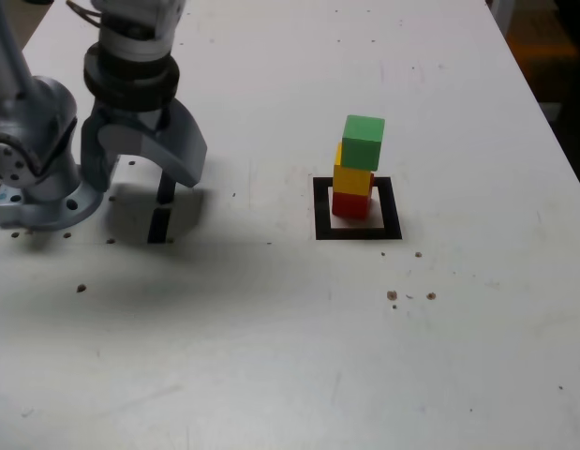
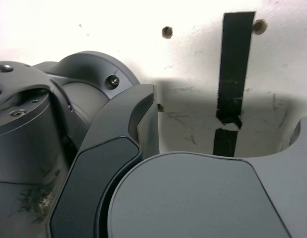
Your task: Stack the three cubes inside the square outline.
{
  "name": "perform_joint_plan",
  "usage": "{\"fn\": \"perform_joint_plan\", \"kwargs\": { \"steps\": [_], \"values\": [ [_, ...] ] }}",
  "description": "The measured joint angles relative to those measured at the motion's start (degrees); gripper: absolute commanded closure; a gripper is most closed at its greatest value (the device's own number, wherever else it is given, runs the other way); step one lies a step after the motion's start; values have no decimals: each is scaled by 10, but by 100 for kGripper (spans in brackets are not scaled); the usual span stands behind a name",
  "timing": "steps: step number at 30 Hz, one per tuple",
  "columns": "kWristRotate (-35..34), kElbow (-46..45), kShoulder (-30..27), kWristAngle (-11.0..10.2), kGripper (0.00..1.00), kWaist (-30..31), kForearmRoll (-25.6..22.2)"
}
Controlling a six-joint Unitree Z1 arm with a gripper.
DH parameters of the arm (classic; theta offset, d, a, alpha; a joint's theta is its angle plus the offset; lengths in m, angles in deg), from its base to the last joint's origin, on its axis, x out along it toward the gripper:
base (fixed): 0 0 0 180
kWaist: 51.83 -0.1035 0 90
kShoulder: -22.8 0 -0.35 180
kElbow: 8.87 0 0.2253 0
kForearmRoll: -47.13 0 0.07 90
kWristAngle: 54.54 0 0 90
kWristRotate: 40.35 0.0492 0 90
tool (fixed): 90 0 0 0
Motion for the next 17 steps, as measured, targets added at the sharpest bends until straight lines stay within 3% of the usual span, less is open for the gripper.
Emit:
{"fn": "perform_joint_plan", "kwargs": {
  "steps": [17],
  "values": [
    [0, -13, 3, 9, 0, 0, 28]
  ]
}}
